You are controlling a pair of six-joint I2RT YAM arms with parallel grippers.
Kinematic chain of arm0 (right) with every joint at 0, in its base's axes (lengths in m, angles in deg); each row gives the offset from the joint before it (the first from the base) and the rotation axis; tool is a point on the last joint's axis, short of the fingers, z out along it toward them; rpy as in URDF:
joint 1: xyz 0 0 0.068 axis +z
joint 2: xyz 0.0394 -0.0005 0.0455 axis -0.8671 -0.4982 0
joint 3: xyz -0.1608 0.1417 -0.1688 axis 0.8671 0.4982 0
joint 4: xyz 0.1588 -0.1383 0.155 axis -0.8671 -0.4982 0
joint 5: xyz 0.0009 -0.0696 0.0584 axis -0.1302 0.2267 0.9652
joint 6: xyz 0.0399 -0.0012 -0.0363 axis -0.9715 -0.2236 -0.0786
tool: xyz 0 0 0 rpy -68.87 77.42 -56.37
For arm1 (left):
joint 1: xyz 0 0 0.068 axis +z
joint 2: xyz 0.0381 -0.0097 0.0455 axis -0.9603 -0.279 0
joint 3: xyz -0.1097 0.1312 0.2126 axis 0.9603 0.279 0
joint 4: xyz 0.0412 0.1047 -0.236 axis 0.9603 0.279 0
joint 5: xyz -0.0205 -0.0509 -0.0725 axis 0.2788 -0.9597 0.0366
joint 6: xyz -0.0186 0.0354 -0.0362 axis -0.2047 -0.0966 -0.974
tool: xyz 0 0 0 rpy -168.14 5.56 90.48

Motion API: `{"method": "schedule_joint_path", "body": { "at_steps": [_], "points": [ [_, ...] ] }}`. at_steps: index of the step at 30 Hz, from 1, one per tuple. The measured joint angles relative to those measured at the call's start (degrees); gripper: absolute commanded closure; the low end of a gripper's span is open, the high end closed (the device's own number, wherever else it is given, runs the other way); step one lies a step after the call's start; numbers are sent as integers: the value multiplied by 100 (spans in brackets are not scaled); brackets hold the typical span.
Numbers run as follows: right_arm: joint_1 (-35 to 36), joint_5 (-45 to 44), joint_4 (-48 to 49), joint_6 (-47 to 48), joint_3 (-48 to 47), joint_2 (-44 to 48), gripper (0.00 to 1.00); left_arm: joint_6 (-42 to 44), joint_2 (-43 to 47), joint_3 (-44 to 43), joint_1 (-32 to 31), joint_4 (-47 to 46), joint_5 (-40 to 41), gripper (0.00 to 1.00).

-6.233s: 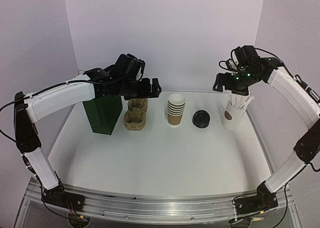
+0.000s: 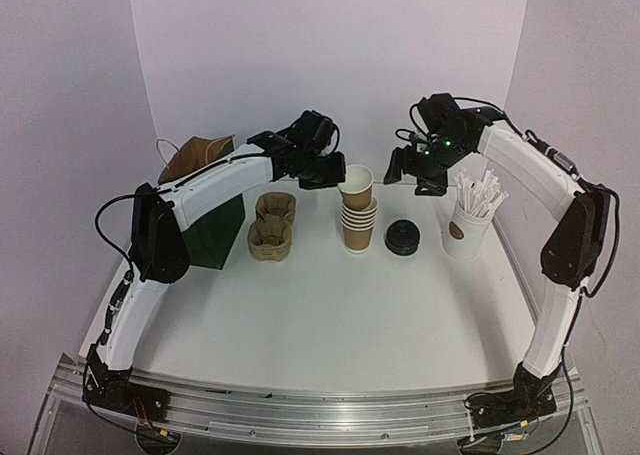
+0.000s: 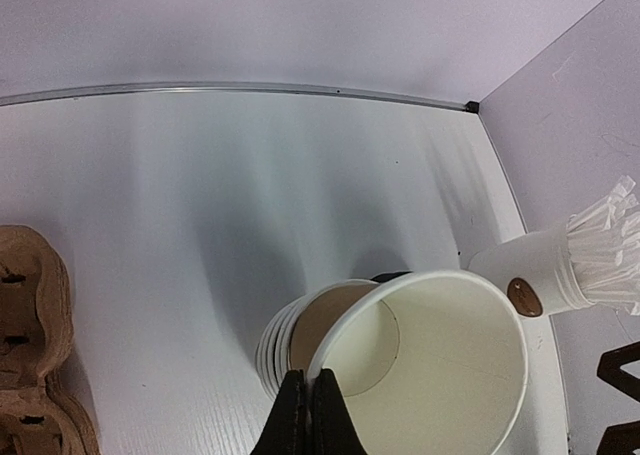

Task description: Pack the takeout coffee

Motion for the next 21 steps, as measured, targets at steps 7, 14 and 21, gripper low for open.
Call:
{"method": "schedule_joint_path", "body": {
  "at_steps": [7, 14, 21],
  "points": [
    [0, 11, -10, 0, -58, -58, 17, 121, 0, -39, 0, -12, -53, 100],
    [0, 16, -14, 0, -71, -72, 16, 147, 0, -40, 0, -242, -98, 100],
    [0, 6, -12, 3, -192, -91, 16, 139, 57, -72, 0, -345, -216, 100]
  ]
}}
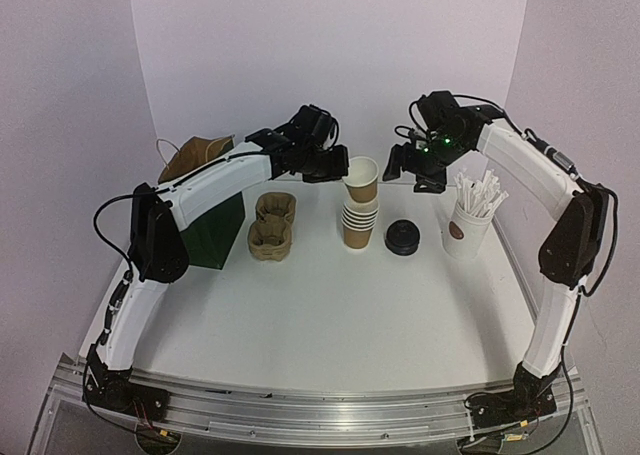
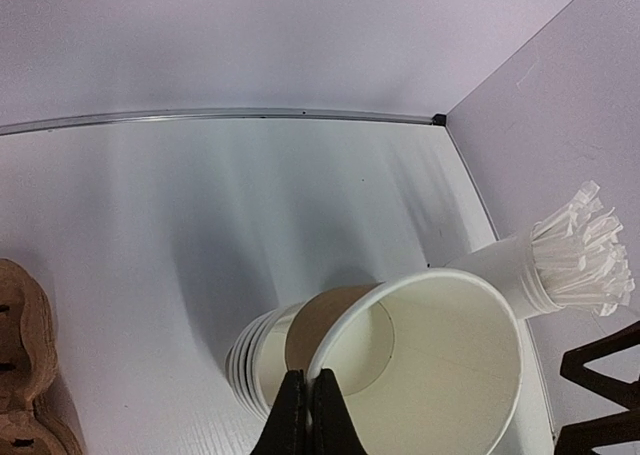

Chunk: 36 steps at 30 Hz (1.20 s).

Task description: Pack the takeout coffee

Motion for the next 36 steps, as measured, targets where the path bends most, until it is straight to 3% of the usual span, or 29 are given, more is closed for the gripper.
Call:
{"method": "schedule_joint_path", "body": {
  "at_steps": [5, 11, 17, 22, 27, 36],
  "points": [
    [0, -19, -1, 21, -53, 0, 15, -11, 381, 124, 0, 8, -52, 100],
    [0, -146, 8, 158, 2, 57, 14, 20, 1620, 1191, -113, 114, -58, 100],
    [0, -474, -22, 351, 500, 534, 11, 170, 2458, 2252, -761, 370, -29, 100],
    [-3, -662, -195, 592, 692, 737, 9, 104, 2440, 3278, -1243, 351, -222, 100],
    [-44, -667, -473, 734, 671, 445, 9, -63, 2388, 4240, -1289, 113, -331, 100],
    [-57, -698, -624, 797, 308, -555, 14, -214, 2314, 4918, -1373, -370, -97, 100]
  ]
}}
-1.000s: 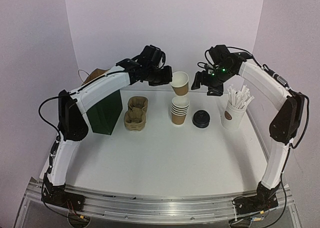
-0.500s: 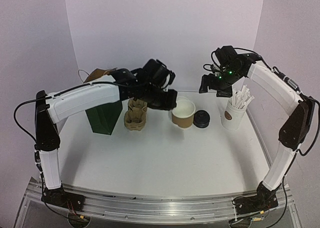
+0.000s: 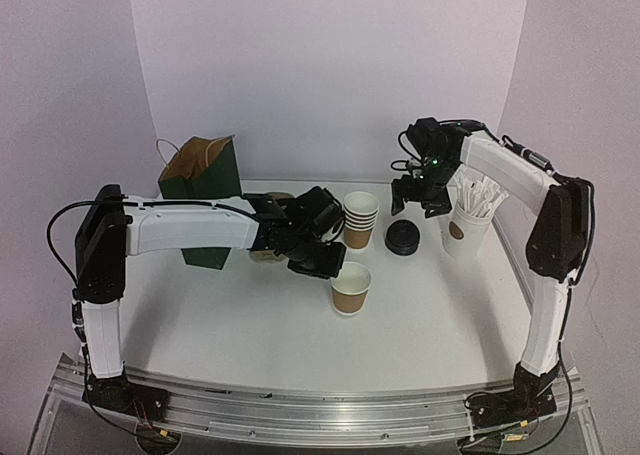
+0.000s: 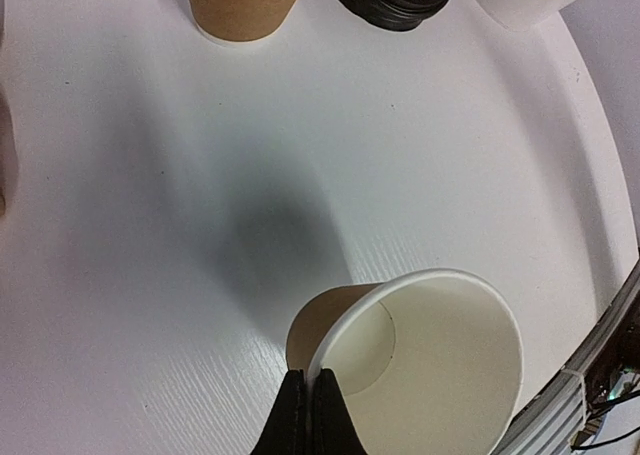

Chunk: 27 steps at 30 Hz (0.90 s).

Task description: Pack the takeout coffee

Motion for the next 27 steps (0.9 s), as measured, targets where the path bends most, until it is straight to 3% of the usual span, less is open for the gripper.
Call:
{"method": "schedule_joint_path", "body": {
  "at_steps": [8, 14, 16, 27],
  "points": [
    [-9, -170, 124, 36, -169, -613, 14, 36, -146, 127, -16, -446, 149, 99],
    [-9, -229, 362, 102, -169, -854, 14, 167, -268, 232, -16, -638, 162, 67],
    [-9, -232, 418, 107, -175, -954, 14, 187, -312, 235, -15, -632, 156, 61],
    [-9, -193, 541, 109, -697, -1660, 15, 210, -405, 159, -15, -347, 298, 56]
  ]
}}
